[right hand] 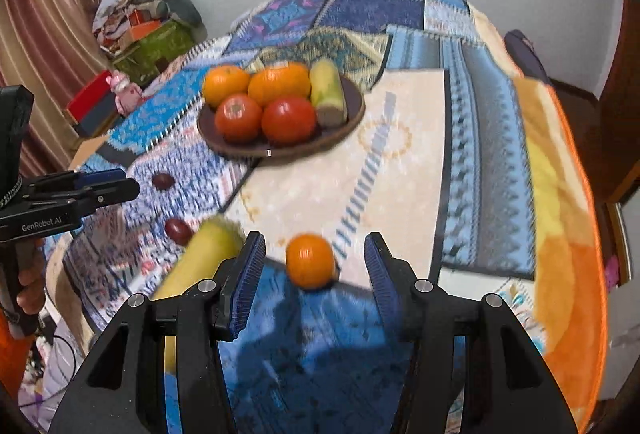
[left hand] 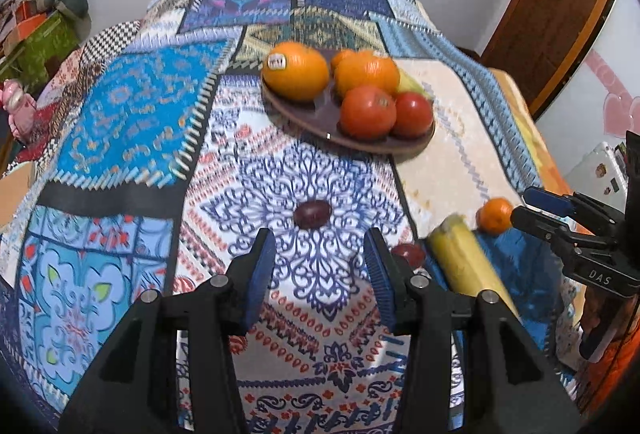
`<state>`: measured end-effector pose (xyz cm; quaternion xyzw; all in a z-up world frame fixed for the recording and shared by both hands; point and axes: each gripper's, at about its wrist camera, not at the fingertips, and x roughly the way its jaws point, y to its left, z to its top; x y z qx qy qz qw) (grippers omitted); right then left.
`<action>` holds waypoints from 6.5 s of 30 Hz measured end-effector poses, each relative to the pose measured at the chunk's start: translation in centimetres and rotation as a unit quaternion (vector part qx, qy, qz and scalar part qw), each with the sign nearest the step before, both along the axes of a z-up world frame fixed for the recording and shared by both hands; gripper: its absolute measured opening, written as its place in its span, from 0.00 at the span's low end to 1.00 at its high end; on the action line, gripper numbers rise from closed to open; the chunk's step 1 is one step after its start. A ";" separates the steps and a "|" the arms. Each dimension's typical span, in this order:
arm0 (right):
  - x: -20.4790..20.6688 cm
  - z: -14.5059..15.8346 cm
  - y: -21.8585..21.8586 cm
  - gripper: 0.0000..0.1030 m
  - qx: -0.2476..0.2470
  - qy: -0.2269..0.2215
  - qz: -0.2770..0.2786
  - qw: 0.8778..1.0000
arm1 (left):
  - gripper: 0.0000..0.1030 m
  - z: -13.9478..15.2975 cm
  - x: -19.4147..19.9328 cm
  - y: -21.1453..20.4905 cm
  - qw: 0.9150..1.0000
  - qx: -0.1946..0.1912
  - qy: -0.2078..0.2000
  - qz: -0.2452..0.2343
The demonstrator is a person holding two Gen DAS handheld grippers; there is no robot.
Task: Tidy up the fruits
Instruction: 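Grasp a dark red date with the left tool while the right tool grasps a small mandarin, then carry the date and mandarin onto the purple plate and open both tools, then grasp a second dark date with the left tool while the right tool grasps a corn cob, then lower the date and corn cob onto the purple plate and open both tools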
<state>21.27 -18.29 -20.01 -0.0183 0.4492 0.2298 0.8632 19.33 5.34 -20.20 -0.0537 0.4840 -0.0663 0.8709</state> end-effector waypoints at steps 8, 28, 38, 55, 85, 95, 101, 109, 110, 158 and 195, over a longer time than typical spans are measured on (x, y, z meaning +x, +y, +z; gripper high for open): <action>-0.2 -1.9 0.1 0.45 0.000 0.024 0.005 1.000 | 0.39 -1.5 1.5 -0.6 1.000 0.004 0.012 0.004; 0.0 -1.8 0.3 0.28 0.019 0.014 0.013 1.000 | 0.21 -1.3 2.3 -0.6 1.000 0.020 -0.003 0.020; 1.8 1.4 1.6 0.28 0.016 -0.033 0.029 0.999 | 0.21 1.7 3.1 -0.2 0.999 0.010 -0.035 0.020; 6.8 3.4 5.6 0.28 0.018 -0.077 0.051 0.996 | 0.21 2.3 9.2 -0.2 0.999 0.000 -0.042 0.012; 11.4 0.8 5.8 0.31 -0.001 -0.044 0.022 0.999 | 0.43 -0.3 11.9 -0.2 1.000 -0.003 -0.014 0.018; 8.6 3.9 4.6 0.36 0.011 -0.070 0.022 0.997 | 0.47 3.3 8.3 -0.7 0.999 0.006 -0.050 0.007; 5.5 5.2 3.7 0.38 0.012 -0.081 0.021 0.996 | 0.48 5.2 5.0 -1.0 0.998 0.007 -0.065 0.003; 0.8 5.1 3.3 0.42 0.011 -0.072 0.029 0.997 | 0.49 5.6 0.3 -1.2 0.998 0.004 -0.062 -0.004; 0.3 4.9 3.4 0.42 0.011 -0.068 0.031 0.997 | 0.49 5.5 -0.1 -1.2 0.998 0.004 -0.060 -0.005; -2.0 -2.1 1.9 0.32 0.019 0.003 0.028 0.999 | 0.24 -1.1 0.6 -5.9 0.999 0.031 -0.006 -0.031; 1.4 -3.4 4.4 0.31 -0.034 0.023 0.072 0.997 | 0.24 1.9 1.9 -1.3 0.999 0.012 -0.044 0.017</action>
